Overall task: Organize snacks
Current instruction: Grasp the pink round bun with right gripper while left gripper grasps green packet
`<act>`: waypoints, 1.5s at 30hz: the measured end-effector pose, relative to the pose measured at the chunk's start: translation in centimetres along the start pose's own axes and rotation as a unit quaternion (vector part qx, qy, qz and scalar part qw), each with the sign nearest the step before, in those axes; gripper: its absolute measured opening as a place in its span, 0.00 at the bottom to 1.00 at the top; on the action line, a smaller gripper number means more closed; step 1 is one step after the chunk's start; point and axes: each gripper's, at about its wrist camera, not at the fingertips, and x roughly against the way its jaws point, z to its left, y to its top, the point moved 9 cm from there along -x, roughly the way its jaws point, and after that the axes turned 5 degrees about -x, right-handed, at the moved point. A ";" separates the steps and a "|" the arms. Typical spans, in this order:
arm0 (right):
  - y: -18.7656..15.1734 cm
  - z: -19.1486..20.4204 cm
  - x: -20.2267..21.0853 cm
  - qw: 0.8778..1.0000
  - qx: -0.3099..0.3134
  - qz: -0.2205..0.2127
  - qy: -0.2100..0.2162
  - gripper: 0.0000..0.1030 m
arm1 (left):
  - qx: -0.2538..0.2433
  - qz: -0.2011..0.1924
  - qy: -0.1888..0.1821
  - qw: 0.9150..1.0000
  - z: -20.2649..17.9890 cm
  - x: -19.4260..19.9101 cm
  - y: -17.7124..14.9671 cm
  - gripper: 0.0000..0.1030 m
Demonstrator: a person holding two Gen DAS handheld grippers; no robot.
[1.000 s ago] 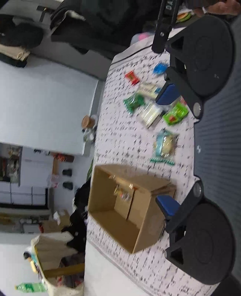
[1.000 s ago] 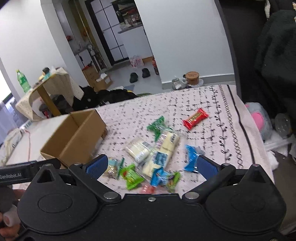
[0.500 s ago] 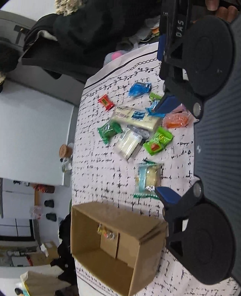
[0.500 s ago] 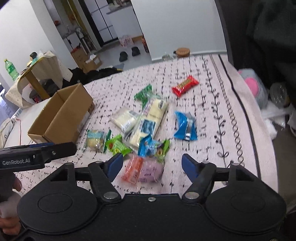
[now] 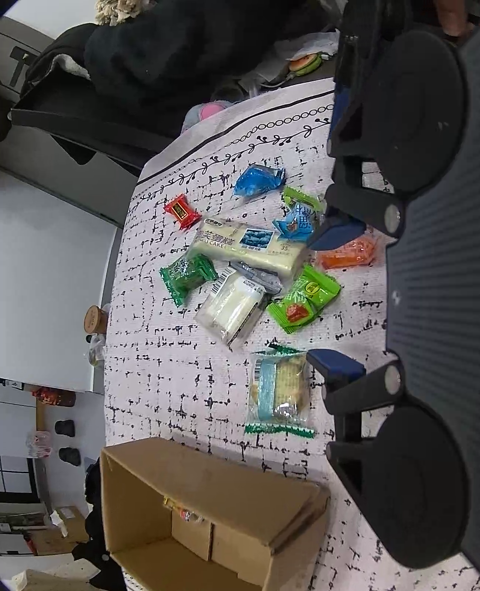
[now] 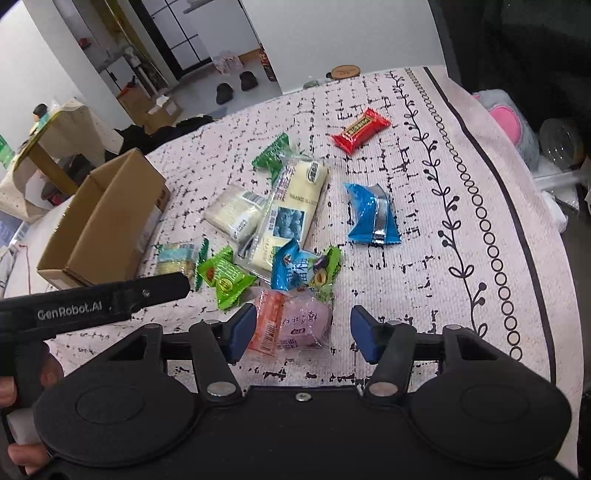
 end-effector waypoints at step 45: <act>1.1 -0.3 -2.2 0.999 -0.006 0.011 -0.043 0.30 | 0.024 0.021 0.006 0.999 0.8 -4.4 0.1 0.23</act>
